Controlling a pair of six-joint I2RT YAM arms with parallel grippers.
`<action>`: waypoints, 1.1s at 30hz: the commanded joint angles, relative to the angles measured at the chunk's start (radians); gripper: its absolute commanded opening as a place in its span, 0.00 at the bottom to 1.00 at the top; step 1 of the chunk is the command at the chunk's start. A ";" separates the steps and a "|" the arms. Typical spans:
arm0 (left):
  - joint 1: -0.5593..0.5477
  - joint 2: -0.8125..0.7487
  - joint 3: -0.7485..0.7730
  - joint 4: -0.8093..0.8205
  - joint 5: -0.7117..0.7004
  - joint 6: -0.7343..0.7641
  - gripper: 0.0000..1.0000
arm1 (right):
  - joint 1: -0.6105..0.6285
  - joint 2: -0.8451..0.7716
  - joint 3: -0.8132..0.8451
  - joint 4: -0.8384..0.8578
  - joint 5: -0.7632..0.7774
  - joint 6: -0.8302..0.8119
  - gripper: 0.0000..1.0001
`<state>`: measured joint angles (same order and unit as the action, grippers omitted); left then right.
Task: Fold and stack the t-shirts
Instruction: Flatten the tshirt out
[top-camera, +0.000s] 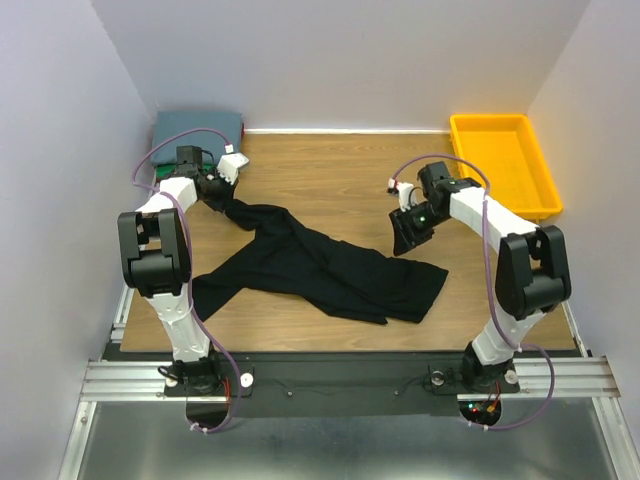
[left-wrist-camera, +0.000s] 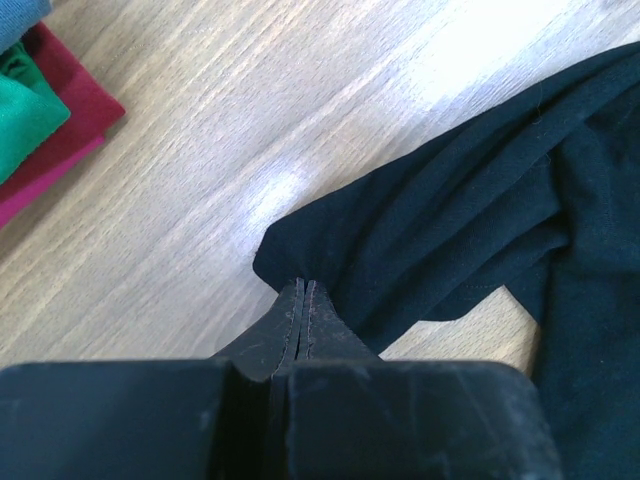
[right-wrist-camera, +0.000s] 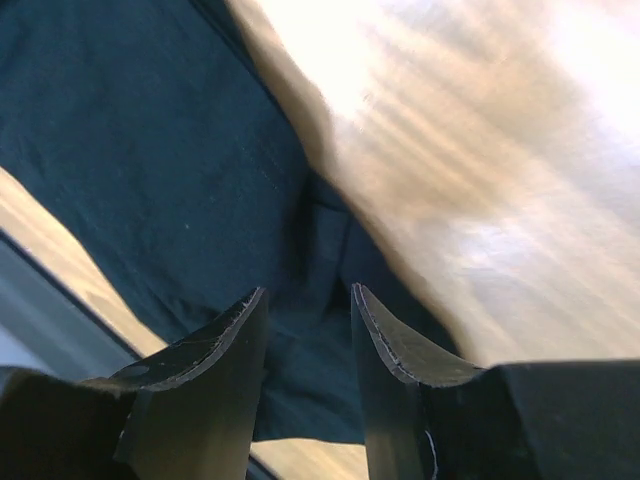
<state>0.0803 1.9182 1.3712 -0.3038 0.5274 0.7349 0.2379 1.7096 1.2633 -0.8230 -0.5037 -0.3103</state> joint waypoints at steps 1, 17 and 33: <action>-0.001 -0.012 0.016 0.002 0.025 0.000 0.00 | 0.012 0.024 -0.004 0.001 -0.047 0.086 0.45; -0.001 -0.001 0.020 0.009 0.034 -0.005 0.00 | -0.005 0.010 -0.127 -0.015 -0.073 0.131 0.50; 0.001 0.002 0.023 0.011 0.037 -0.006 0.00 | -0.005 -0.025 -0.039 -0.041 -0.239 0.151 0.37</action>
<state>0.0803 1.9327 1.3712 -0.3027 0.5339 0.7349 0.2363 1.7172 1.1927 -0.8440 -0.6865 -0.1638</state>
